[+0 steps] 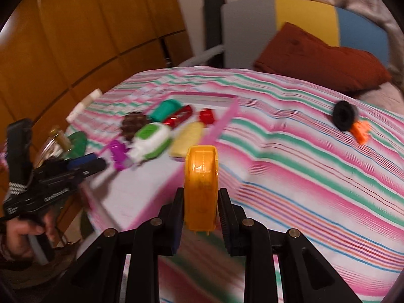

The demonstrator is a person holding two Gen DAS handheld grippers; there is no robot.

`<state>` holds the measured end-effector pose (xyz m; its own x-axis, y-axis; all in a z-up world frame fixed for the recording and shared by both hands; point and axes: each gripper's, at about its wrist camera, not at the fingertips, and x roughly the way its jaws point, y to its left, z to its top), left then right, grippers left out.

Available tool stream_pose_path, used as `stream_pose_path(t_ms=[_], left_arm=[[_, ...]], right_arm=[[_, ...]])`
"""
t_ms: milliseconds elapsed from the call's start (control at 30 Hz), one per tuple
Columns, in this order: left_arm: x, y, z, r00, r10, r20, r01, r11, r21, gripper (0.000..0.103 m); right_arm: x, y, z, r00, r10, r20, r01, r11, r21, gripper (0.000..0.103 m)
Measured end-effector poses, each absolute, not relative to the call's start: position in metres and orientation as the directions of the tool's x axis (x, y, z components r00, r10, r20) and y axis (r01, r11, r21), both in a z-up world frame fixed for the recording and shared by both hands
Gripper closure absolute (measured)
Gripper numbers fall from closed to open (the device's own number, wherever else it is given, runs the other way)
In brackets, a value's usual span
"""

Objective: Organize rigid objects
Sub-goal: 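Lower the purple cup into the tray and open the left tool, then lower the orange clip into the tray and open the right tool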

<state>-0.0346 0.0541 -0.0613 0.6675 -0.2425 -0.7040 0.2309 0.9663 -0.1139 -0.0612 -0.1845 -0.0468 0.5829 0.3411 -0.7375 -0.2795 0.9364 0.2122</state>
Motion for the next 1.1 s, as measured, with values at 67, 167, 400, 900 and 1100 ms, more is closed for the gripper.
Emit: stream_pose_path(t_ms=[67, 167, 400, 900, 1100], left_arm=[[-0.035, 0.062, -0.058, 0.678, -0.237, -0.696, 0.213, 0.969, -0.122, 0.067], [-0.034, 0.074, -0.054, 0.688, -0.223, -0.690, 0.186, 0.974, -0.129, 0.067], [-0.036, 0.093, -0.050, 0.706, -0.195, -0.681, 0.139, 0.981, -0.138, 0.067], [-0.046, 0.124, -0.049, 0.730, -0.158, -0.664, 0.066, 0.985, -0.162, 0.067], [-0.046, 0.121, -0.047, 0.728, -0.172, -0.663, 0.075, 0.982, -0.172, 0.067]], right_arm=[[-0.062, -0.167, -0.046, 0.569, 0.362, -0.738, -0.328, 0.923, 0.200, 0.077], [-0.062, -0.140, -0.046, 0.543, 0.393, -0.742, -0.395, 0.899, 0.187, 0.077], [-0.055, -0.092, -0.055, 0.466, 0.447, -0.764, -0.505, 0.843, 0.185, 0.077], [-0.024, -0.027, -0.084, 0.302, 0.509, -0.806, -0.583, 0.768, 0.266, 0.076], [-0.029, -0.042, -0.073, 0.328, 0.547, -0.770, -0.557, 0.771, 0.310, 0.068]])
